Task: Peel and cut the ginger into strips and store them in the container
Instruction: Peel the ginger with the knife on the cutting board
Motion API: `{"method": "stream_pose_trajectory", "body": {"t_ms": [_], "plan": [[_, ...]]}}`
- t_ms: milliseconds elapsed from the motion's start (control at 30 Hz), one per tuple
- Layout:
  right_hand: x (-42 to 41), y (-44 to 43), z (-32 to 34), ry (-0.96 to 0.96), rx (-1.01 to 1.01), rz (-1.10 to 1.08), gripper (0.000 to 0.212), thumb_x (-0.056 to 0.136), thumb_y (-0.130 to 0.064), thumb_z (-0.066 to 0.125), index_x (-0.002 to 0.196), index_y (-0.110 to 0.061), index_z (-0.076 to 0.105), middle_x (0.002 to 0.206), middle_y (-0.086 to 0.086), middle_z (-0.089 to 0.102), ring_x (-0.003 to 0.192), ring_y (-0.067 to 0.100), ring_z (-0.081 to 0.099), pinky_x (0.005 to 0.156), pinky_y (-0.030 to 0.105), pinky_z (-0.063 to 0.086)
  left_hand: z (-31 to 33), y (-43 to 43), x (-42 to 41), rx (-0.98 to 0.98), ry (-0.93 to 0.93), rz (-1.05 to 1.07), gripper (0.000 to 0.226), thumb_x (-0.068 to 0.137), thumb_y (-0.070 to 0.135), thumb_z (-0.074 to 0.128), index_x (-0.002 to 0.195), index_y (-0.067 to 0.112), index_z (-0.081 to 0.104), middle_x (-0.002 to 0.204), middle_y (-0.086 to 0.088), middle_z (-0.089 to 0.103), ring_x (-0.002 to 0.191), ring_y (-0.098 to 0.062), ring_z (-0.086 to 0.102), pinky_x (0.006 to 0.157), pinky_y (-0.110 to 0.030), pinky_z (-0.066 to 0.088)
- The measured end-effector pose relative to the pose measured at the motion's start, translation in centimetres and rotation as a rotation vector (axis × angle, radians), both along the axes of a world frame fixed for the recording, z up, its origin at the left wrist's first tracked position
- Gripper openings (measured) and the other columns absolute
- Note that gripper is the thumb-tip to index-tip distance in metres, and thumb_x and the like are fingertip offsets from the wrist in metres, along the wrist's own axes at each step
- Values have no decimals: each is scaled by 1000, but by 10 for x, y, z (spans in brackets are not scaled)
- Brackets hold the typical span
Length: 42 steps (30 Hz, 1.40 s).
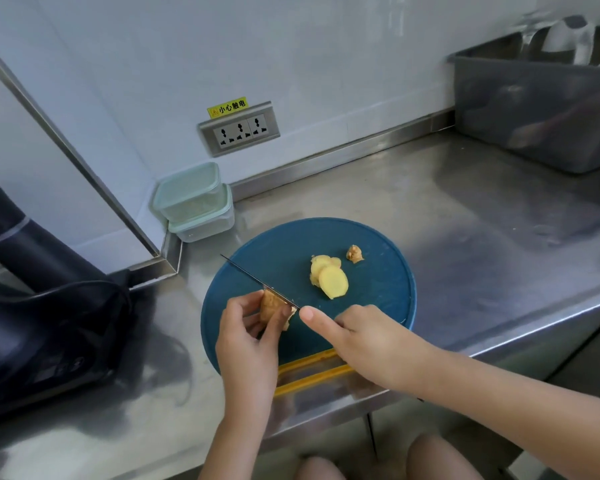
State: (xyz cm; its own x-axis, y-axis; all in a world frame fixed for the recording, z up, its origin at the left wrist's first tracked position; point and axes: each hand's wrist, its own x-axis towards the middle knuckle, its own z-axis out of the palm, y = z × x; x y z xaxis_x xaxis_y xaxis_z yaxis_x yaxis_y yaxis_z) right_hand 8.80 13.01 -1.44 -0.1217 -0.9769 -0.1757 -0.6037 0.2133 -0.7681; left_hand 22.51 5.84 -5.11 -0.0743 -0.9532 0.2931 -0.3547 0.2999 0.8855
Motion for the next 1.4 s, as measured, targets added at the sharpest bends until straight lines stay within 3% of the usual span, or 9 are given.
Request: {"method": "stream_pose_trajectory", "body": {"t_ms": [200,367,733,967,1233,1400], "plan": [[2,3,-7,65,-16,28,72,77,-76,18,57,-9,35,52,3,33,48,13,32,54,26,37,1,-5,4,-1,-32,-7,23,76,27,72,96,21,61,89,16,65,83,8,60,66,-8,47],[9,3,-16,163,-59,3,81,72,-81,10,59,-9,45,53,2,42,52,17,44,64,37,50,-3,-8,6,-13,-64,17,17,80,20,71,95,20,62,88,12,66,83,-2,61,74,-23,50],[11,1,-9,22,-45,-32,67,79,-75,21,54,-14,35,46,-2,31,40,11,34,55,25,37,0,-6,3,47,19,15,30,66,40,67,91,23,60,87,11,67,81,-6,64,74,-27,53],[8,2,-10,11,-53,-29,66,81,-73,23,52,-15,31,40,-1,33,40,11,35,51,22,31,-1,-8,4,55,7,15,22,73,27,73,91,24,61,86,10,67,83,-8,64,75,-26,52],[7,-2,-9,22,-18,-47,70,75,-79,19,55,-13,30,46,0,26,42,13,29,52,24,33,0,-8,3,49,27,22,36,65,41,69,94,19,63,84,14,68,78,2,64,70,-17,50],[5,-4,-5,-23,38,-54,68,76,-78,20,56,-13,30,49,-1,27,44,10,28,54,23,34,-3,-10,4,33,6,25,28,73,28,75,96,18,64,84,15,67,79,9,61,64,-4,45]]}}
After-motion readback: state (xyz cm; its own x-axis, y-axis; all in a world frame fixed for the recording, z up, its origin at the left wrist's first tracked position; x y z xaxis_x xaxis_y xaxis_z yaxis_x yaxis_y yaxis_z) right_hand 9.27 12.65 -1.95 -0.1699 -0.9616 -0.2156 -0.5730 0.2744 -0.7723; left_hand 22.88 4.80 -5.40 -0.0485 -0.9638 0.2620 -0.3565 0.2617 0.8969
